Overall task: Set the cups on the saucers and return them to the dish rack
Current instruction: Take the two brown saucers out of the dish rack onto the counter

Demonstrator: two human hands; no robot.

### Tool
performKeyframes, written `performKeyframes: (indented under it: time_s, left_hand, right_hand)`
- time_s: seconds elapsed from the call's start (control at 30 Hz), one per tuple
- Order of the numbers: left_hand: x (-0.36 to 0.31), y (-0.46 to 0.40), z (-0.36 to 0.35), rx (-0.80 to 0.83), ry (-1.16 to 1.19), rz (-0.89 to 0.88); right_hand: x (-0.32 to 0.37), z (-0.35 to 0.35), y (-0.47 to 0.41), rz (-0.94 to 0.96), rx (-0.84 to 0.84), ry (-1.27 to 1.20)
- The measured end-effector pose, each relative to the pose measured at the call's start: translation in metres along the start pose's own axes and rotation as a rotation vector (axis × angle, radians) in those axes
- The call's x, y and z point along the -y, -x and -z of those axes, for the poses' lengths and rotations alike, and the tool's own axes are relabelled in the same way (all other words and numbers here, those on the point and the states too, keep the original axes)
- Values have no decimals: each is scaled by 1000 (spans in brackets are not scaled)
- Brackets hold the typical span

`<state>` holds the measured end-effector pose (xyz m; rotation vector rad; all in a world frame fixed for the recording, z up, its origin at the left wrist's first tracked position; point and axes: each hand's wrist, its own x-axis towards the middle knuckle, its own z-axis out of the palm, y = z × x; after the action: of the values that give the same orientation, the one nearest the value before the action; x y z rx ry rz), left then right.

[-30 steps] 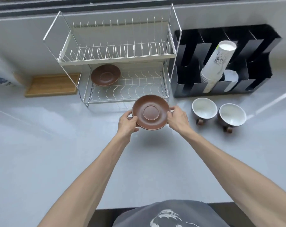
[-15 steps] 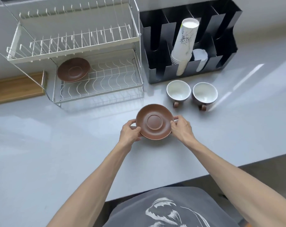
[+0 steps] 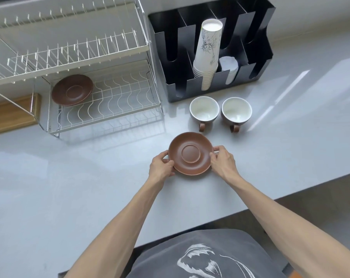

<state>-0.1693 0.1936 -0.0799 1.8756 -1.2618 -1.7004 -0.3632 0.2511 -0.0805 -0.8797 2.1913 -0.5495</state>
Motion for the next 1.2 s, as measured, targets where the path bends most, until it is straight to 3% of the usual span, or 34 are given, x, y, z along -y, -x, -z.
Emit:
performKeyframes:
  time_s: [0.37, 0.5, 0.77, 0.83, 0.93, 1.2]
  left_hand:
    - [1, -5, 0, 4, -41, -16]
    - [0, -5, 6, 45, -73, -13]
    - [-16, -4, 30, 88, -198, -50]
    - [-24, 0, 56, 44, -212, -88]
    - [-40, -2, 77, -1, -391, -162]
    - [-63, 1, 172, -451, -908, -400]
  right_hand:
    - [3, 0, -1, 10, 4, 33]
    - [3, 4, -2, 35, -1, 175]
    - [33, 15, 5, 286, -248, 442]
    - [59, 8, 7, 411, -267, 462]
    - [80, 8, 5, 446, -275, 460]
    - [173, -44, -5, 888, -203, 496]
